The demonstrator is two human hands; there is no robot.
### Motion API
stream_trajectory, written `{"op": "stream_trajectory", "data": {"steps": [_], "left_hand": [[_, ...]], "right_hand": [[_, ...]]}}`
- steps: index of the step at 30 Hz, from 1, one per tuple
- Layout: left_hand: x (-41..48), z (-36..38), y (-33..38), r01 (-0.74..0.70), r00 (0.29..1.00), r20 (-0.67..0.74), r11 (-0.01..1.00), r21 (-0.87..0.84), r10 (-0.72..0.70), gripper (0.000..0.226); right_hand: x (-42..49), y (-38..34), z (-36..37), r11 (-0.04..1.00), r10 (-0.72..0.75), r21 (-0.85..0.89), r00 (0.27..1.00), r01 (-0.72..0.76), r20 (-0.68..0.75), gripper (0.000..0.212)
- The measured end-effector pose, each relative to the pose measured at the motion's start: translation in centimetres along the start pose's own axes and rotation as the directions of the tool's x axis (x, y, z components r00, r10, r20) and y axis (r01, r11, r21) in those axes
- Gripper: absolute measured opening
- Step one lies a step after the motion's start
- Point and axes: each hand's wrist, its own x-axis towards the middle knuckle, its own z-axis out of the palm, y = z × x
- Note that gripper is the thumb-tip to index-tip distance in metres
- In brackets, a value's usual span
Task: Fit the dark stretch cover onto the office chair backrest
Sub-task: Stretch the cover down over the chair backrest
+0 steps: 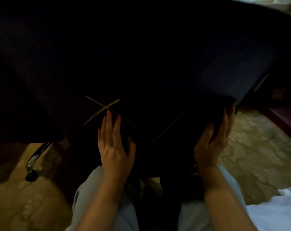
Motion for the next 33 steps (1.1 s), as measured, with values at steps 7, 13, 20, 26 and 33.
{"op": "stream_trajectory", "data": {"steps": [7, 13, 20, 26, 33], "left_hand": [[-0.2, 0.0, 0.6, 0.009, 1.000, 0.017, 1.000, 0.011, -0.010, 0.064], [-0.3, -0.3, 0.3, 0.008, 0.999, 0.043, 1.000, 0.014, -0.009, 0.063], [-0.3, -0.1, 0.4, -0.011, 1.000, 0.022, 1.000, -0.012, 0.011, 0.062], [-0.3, 0.0, 1.1, -0.017, 1.000, 0.017, 1.000, -0.022, 0.017, 0.062], [-0.4, -0.4, 0.7, -0.037, 0.999, 0.039, 0.999, -0.004, 0.037, 0.061]], "right_hand": [[-1.9, -3.5, 2.9, 0.999, -0.031, -0.036, 0.995, 0.035, 0.097, 0.064], [-1.7, -2.6, 2.8, 0.992, -0.114, -0.050, 0.992, 0.117, 0.060, 0.042], [-0.1, 0.3, 0.3, 0.997, 0.069, -0.043, 0.997, -0.071, -0.043, 0.046], [-0.6, -1.1, 1.7, 0.998, 0.057, -0.010, 0.997, -0.057, -0.045, 0.043], [-2.7, -2.4, 2.7, 0.979, -0.197, -0.010, 0.955, 0.204, 0.222, 0.036]]}}
